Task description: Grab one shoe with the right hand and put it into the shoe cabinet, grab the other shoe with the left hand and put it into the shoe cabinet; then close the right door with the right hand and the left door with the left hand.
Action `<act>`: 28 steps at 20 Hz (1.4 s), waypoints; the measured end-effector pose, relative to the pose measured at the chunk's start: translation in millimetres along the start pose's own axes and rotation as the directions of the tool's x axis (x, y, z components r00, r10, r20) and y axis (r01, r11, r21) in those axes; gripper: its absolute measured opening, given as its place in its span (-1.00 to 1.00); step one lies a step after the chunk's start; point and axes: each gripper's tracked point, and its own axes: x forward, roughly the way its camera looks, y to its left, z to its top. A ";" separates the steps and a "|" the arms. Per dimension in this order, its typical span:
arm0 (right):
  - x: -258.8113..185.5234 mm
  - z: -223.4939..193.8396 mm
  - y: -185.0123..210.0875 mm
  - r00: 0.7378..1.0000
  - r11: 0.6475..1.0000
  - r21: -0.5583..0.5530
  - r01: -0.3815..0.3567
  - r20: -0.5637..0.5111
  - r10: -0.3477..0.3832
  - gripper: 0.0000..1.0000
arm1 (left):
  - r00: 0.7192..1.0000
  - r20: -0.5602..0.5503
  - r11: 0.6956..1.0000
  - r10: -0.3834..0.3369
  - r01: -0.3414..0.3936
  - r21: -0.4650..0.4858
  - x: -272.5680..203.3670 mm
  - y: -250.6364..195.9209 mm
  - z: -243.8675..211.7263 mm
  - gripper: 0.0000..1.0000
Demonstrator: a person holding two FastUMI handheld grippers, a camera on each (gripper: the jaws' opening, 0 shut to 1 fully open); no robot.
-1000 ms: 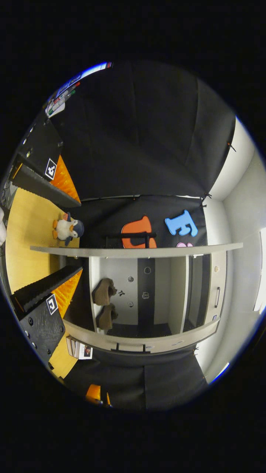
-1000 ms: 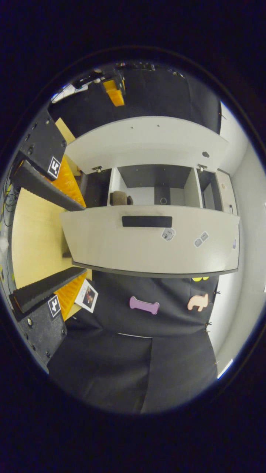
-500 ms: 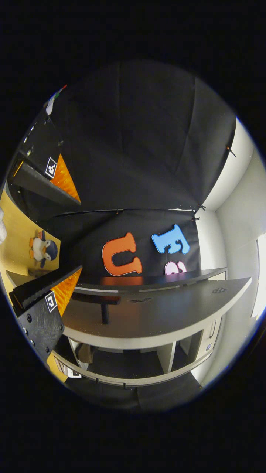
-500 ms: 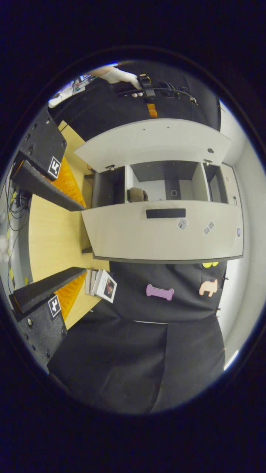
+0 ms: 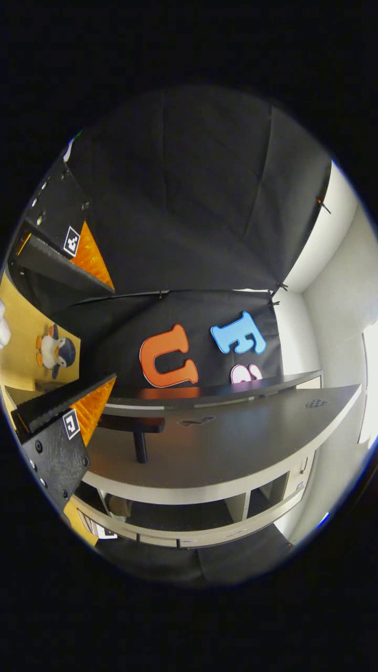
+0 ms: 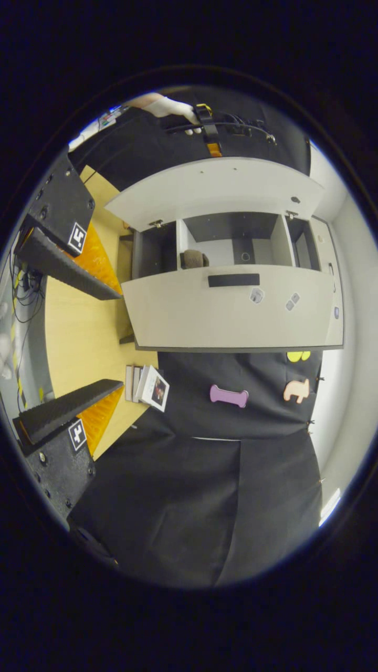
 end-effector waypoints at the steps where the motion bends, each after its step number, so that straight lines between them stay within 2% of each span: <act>1: 0.9 -4.7 -2.3 1.000 1.000 -0.001 0.000 -0.009 0.000 0.98 | 1.000 0.006 1.000 -0.002 0.002 0.015 -1.7 -5.5 0.8 0.77; 3: 1.0 -7.7 -8.7 1.000 1.000 0.003 0.001 -0.020 0.000 0.99 | 1.000 0.004 1.000 -0.010 0.010 0.020 -5.5 -18.7 1.8 0.77; 4: 0.3 -6.9 -12.0 1.000 1.000 0.008 0.000 -0.021 0.000 0.99 | 1.000 0.003 1.000 -0.027 0.027 0.011 -8.5 -29.4 2.3 0.65; 5: -0.5 -5.7 -16.6 1.000 1.000 0.012 0.003 -0.016 -0.003 0.99 | 0.999 0.000 0.999 -0.052 0.052 0.001 -11.5 -43.2 2.7 0.77; 8: -3.6 -6.4 -32.5 1.000 1.000 0.012 0.024 -0.014 -0.024 0.99 | 0.991 0.009 0.991 -0.135 0.135 0.006 -17.7 -95.8 6.1 0.78; 11: -4.0 -6.5 -49.4 0.999 0.999 0.012 0.041 -0.024 -0.041 1.00 | 0.975 0.008 0.975 -0.222 0.222 -0.002 -15.8 -157.1 9.9 0.79; 12: -3.7 -4.6 -55.4 0.999 0.999 0.009 0.045 -0.019 -0.045 0.98 | 0.968 0.009 0.968 -0.251 0.251 -0.009 -14.5 -178.2 10.6 0.67; 14: -4.4 0.2 -70.3 0.998 0.998 0.002 0.061 -0.011 -0.061 0.98 | 0.956 -0.008 0.955 -0.294 0.294 -0.026 -9.3 -213.1 10.6 0.86; 16: -6.6 8.1 -87.0 0.997 0.997 0.007 0.081 0.008 -0.081 1.00 | 0.952 -0.010 0.951 -0.306 0.305 -0.041 -9.5 -236.4 12.2 0.92; 18: -7.0 17.1 -101.5 0.995 0.995 0.019 0.095 0.021 -0.096 0.99 | 0.964 -0.006 0.963 -0.268 0.267 -0.024 -16.0 -237.5 15.1 0.93; 19: -7.0 21.1 -107.9 0.995 0.995 0.026 0.099 0.027 -0.100 1.00 | 0.963 -0.007 0.963 -0.270 0.270 -0.023 -19.3 -239.6 15.6 0.80; 20: -7.5 24.8 -111.1 0.995 0.995 0.030 0.096 0.033 -0.097 0.99 | 0.961 -0.014 0.960 -0.277 0.277 -0.030 -23.3 -241.3 14.4 0.89; 21: -7.4 28.0 -113.6 0.995 0.995 0.030 0.091 0.040 -0.092 0.98 | 0.961 -0.016 0.961 -0.275 0.274 -0.029 -28.9 -240.9 12.8 0.94; 28: 7.2 46.7 -111.2 0.998 1.000 0.002 -0.003 0.065 0.002 0.98 | 0.978 -0.054 0.979 -0.203 0.203 0.007 -61.2 -210.4 2.5 0.92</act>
